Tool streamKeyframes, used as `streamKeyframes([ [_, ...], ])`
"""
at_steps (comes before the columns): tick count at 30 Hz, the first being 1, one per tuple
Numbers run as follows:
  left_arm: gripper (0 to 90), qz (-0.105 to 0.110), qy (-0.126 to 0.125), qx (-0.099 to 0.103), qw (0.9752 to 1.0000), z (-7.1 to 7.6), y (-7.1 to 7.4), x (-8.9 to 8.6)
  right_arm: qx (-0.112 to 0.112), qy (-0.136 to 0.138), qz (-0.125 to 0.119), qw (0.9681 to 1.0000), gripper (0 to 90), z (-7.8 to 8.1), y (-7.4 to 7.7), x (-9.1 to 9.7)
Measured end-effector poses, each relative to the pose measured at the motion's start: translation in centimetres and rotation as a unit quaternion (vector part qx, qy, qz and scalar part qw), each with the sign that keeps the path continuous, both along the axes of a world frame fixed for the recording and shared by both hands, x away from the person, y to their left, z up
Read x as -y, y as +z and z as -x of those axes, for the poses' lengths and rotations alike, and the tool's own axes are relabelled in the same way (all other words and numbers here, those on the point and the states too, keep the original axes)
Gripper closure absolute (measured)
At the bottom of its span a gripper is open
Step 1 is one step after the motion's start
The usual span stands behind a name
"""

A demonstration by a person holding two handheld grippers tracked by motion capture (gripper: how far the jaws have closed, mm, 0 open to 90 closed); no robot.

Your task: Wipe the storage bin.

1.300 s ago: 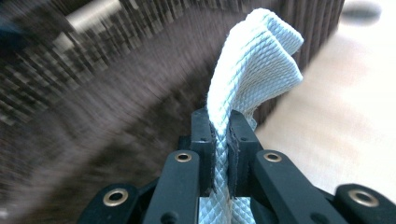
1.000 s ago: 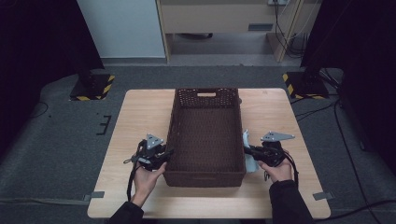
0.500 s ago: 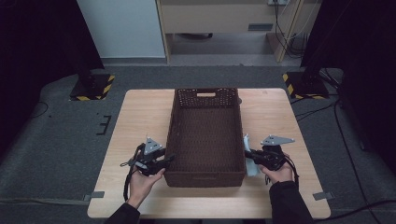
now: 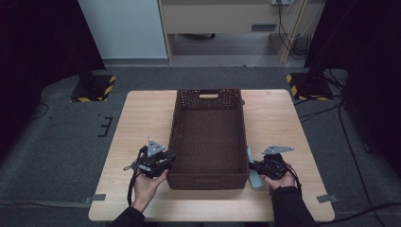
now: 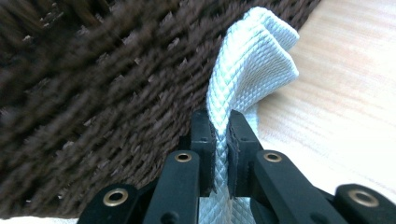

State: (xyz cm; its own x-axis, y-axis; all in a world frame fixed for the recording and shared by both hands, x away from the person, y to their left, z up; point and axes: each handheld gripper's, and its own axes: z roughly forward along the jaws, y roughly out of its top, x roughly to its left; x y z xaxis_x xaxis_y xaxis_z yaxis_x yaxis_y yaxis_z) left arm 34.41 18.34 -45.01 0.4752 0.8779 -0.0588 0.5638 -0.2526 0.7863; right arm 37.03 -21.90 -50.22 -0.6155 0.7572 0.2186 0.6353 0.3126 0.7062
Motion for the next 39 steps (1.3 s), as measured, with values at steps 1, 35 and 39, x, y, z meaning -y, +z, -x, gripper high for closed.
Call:
streamKeyframes([
  [1,69.9,0.000,0.002,0.001,1.0000,0.0,0.0,0.0,-0.001,0.002,0.003,1.0000,83.9,0.0,-0.1,0.0],
  [35,62.1,-0.003,-0.014,0.002,0.9999,-0.3,-0.1,0.0,0.083,0.026,-0.038,0.9955,83.8,4.2,4.1,0.4],
  [39,65.9,-0.002,-0.006,0.002,1.0000,-0.3,0.0,0.1,0.080,0.030,-0.031,0.9958,83.8,4.6,3.9,0.1],
])
